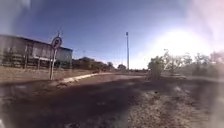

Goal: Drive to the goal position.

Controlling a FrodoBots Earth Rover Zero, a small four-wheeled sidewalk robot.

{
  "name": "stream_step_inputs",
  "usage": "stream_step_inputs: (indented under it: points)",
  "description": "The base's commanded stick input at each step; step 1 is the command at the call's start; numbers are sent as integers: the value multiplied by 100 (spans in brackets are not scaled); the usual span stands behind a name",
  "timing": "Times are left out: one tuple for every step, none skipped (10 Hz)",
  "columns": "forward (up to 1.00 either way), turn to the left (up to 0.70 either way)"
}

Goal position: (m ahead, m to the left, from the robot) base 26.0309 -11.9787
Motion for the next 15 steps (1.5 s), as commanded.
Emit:
stream_step_inputs:
  points:
    - [44, 0]
    - [44, 0]
    - [44, 0]
    - [44, 0]
    - [44, 0]
    - [44, 0]
    - [44, 0]
    - [44, 0]
    - [44, 0]
    - [44, 0]
    - [50, 0]
    - [50, 0]
    - [50, 0]
    - [50, 0]
    - [50, 0]
